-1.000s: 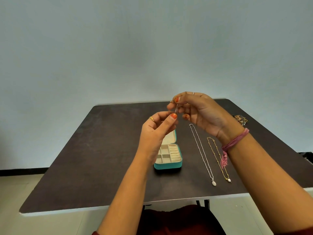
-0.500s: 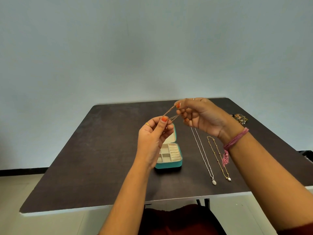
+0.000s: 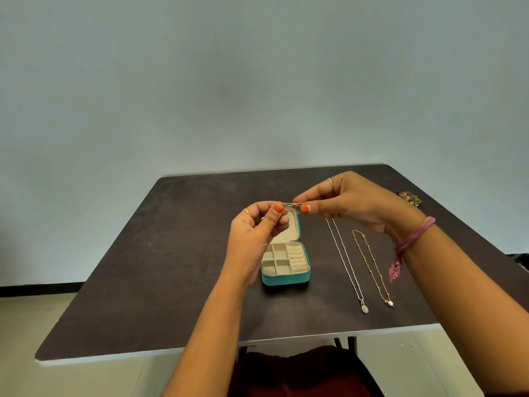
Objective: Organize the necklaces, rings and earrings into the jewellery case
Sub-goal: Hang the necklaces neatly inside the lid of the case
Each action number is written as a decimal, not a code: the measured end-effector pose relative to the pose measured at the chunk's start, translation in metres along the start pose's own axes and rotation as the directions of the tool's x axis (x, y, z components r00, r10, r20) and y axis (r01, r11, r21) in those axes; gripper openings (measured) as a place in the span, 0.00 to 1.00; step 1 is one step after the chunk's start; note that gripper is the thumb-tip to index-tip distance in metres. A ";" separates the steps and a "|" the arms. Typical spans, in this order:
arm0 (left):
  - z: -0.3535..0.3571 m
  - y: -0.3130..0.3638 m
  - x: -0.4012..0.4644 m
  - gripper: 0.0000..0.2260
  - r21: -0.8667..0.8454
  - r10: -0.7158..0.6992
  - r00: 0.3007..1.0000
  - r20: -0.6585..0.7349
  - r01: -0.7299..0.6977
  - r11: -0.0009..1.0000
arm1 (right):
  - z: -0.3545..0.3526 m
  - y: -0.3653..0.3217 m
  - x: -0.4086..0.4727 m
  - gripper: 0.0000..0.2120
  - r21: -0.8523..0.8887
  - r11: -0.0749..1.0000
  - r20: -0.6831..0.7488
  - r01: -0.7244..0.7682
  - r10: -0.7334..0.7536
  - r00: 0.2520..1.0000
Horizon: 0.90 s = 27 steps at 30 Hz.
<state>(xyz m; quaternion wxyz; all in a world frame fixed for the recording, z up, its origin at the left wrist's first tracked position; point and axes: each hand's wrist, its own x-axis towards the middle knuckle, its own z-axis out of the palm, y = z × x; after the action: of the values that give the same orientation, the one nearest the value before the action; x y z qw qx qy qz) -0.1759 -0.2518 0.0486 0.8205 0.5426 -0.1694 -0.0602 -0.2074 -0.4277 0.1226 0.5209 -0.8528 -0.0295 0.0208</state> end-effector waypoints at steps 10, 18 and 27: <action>0.010 -0.025 -0.002 0.04 0.087 -0.018 0.999 -0.046 0.022 0.996 | 0.013 0.000 0.006 0.04 -0.145 0.977 -0.241 0.156 -0.188 0.952; 0.006 -0.033 0.003 0.04 -0.048 -0.095 0.995 -0.026 0.094 0.994 | 0.020 0.004 0.018 0.06 -0.298 0.938 -0.301 0.178 -0.270 0.915; 0.006 -0.037 0.016 0.07 -0.298 -0.169 0.984 -0.050 0.147 0.943 | 0.023 -0.003 0.033 0.09 -0.507 0.840 -0.289 0.193 -0.377 0.880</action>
<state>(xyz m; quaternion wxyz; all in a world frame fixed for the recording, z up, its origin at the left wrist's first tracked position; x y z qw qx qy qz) -0.1601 -0.2765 0.0205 0.8901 0.4288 -0.0841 -0.1298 -0.1760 -0.4038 0.1152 0.2947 -0.9253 -0.0617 -0.2305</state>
